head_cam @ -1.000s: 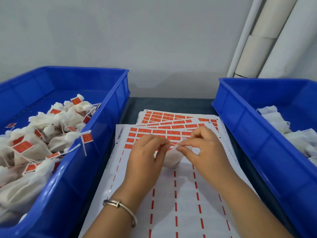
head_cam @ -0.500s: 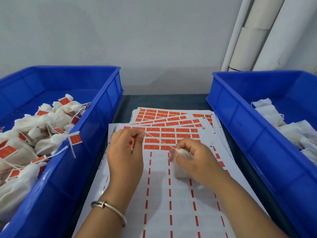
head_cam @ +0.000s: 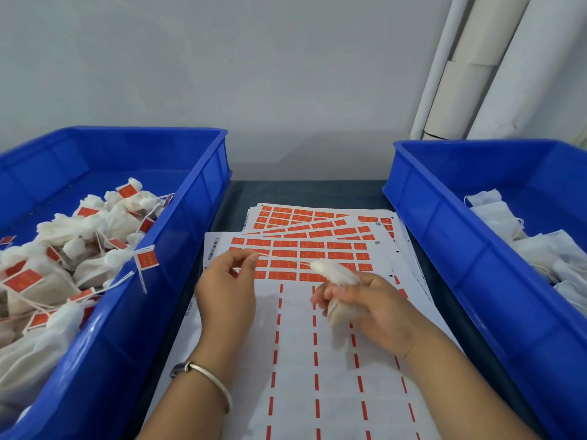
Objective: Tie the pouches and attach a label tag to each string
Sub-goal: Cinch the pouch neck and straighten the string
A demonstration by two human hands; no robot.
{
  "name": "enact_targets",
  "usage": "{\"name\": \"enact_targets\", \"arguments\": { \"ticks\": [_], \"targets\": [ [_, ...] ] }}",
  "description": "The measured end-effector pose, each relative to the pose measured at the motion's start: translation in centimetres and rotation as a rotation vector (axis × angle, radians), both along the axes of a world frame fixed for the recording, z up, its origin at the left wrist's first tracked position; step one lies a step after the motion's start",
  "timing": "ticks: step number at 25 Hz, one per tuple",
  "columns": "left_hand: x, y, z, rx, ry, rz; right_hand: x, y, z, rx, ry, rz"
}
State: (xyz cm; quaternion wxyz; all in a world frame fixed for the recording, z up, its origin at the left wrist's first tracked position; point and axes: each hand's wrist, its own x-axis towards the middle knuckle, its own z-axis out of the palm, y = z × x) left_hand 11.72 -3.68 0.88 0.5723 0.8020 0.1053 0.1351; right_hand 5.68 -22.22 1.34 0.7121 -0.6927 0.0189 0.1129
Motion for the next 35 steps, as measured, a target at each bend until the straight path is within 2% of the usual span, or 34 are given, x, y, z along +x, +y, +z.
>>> {"name": "enact_targets", "arguments": {
  "ticks": [2,4,8,10,13,16,21,25,32,35],
  "targets": [
    [-0.3,-0.5,-0.2,0.044,0.052,-0.086,0.3,-0.3,-0.1,0.290,0.003,-0.096],
    [-0.6,-0.8,-0.3,0.153,0.054,-0.201,0.6,-0.7,-0.4,0.379,-0.008,-0.181],
    [-1.3,-1.2,-0.3,0.549,-0.033,-0.590,0.9,-0.8,-1.1,0.194,-0.017,-0.322],
    [-1.7,-1.6,-0.4,0.632,-0.061,-0.734,0.8,-0.4,-1.2,-0.002,-0.019,-0.393],
    [-2.5,-1.9,-0.1,0.577,-0.114,-0.815,0.7,0.1,-1.2,-0.362,-0.086,-0.376],
    [-3.1,-1.8,0.1,0.447,-0.219,-0.834,0.4,0.4,-1.0,-0.500,-0.161,-0.234],
    [-3.3,-1.9,0.4,0.384,-0.357,-0.758,-0.1,1.0,-1.3,-0.566,-0.199,-0.025],
    [-3.0,-2.0,0.1,0.252,-0.225,-0.751,-0.2,1.4,-1.1,-0.535,-0.227,0.081],
    [-3.0,-2.3,-0.2,0.083,-0.018,-0.710,-0.3,1.6,-1.2,-0.516,-0.257,0.054],
    [-2.8,-2.5,-0.3,0.066,0.001,-0.647,0.0,1.8,-1.2,-0.543,-0.257,-0.072]
  ]
}}
